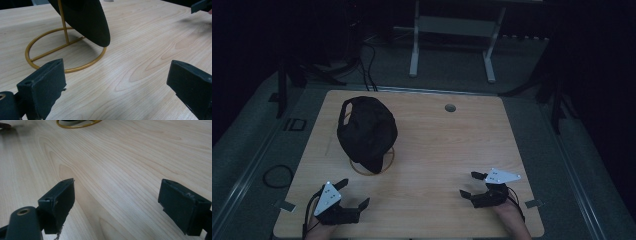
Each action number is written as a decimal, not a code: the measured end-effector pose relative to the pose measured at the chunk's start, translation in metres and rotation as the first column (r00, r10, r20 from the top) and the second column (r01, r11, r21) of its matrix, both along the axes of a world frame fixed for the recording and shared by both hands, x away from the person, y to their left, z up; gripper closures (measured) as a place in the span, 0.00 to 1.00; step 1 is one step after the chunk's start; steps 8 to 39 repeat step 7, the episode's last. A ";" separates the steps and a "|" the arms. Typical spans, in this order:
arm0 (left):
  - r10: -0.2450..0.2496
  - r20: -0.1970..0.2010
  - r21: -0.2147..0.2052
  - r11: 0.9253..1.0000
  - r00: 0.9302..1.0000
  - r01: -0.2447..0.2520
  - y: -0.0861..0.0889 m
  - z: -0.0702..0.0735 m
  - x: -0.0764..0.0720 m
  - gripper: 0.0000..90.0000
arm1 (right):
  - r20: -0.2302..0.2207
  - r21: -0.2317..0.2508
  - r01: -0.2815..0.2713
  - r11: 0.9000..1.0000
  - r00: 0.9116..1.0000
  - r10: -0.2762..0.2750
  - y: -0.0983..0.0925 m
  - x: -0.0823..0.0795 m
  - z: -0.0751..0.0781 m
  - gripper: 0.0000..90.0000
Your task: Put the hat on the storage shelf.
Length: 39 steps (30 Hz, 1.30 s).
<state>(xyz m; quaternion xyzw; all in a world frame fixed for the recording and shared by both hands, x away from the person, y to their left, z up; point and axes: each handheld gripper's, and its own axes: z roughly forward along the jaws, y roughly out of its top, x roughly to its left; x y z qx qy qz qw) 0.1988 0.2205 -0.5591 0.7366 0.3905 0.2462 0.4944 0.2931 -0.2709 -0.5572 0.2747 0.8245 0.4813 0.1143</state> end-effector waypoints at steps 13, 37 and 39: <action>0.000 -0.001 -0.006 1.000 1.000 0.000 0.000 0.000 0.000 0.03 | 0.004 0.007 0.006 1.000 1.000 -0.006 -0.001 0.000 0.001 0.15; 0.000 -0.001 -0.006 1.000 1.000 0.000 0.000 0.000 0.000 0.03 | 0.004 0.007 0.006 1.000 1.000 -0.006 -0.001 0.000 0.001 0.15; 0.000 -0.001 -0.006 1.000 1.000 0.000 0.000 0.000 0.000 0.03 | 0.004 0.007 0.006 1.000 1.000 -0.006 -0.001 0.000 0.001 0.15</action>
